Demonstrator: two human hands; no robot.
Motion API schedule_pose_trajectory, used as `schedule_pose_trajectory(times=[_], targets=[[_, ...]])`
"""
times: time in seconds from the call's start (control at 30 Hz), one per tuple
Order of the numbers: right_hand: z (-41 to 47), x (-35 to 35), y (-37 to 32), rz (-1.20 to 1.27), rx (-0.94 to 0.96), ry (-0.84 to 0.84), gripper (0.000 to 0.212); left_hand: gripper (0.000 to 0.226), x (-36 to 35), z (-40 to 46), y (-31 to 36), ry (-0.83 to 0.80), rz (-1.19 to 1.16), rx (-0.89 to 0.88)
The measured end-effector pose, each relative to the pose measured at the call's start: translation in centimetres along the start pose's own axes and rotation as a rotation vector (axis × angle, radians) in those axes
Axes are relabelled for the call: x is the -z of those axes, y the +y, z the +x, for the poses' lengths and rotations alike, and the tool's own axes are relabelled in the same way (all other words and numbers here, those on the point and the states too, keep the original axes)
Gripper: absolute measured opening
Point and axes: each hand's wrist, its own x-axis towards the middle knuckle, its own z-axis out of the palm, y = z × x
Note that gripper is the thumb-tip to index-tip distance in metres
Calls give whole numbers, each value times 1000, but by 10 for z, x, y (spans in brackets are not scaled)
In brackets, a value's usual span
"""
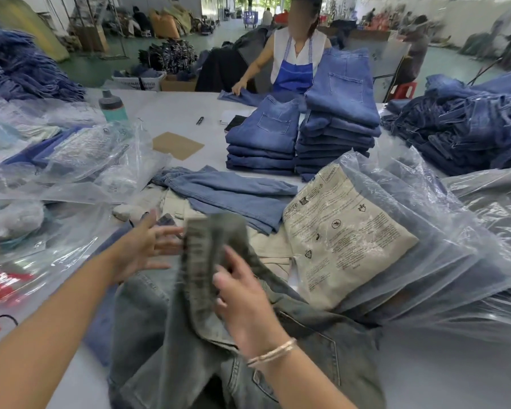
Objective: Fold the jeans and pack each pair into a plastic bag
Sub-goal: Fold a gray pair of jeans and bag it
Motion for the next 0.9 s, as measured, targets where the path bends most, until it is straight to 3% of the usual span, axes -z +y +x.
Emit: schedule_pose_trajectory(times=[0.07, 0.1, 0.17, 0.23, 0.3, 0.4, 0.47, 0.57, 0.63, 0.7, 0.8, 0.9], targets=[[9, -1, 10, -370, -21, -259, 61, 87, 19, -8, 2, 4, -113, 56], [9, 6, 11, -509, -43, -292, 59, 89, 29, -9, 0, 37, -138, 80], [6, 24, 22, -771, -43, -245, 50, 92, 47, -9, -9, 98, -121, 132], [7, 52, 39, -1261, -57, -130, 48, 79, 55, -11, -18, 164, -23, 184], [9, 73, 51, -1718, -34, -184, 52, 70, 51, -7, -26, 295, 128, 213], [21, 76, 62, -1904, 64, -378, 58, 93, 26, 5, -27, 645, 491, 139], [32, 71, 64, -1993, 175, -448, 60, 108, 1, 7, -23, 747, 633, 86], [41, 65, 70, -2075, 179, -557, 71, 109, -30, 11, -37, 641, 668, 198], [42, 60, 74, -2088, 96, -574, 76, 90, -44, 14, -50, 572, 782, 246], [43, 55, 71, -2158, 72, -625, 75, 63, -50, 16, -56, 509, 784, 106], [34, 54, 59, -2283, 60, -768, 60, 61, -33, 6, -45, 331, 415, -163], [25, 67, 53, -2318, 5, -781, 30, 69, 10, -3, -26, 221, -35, -237]])
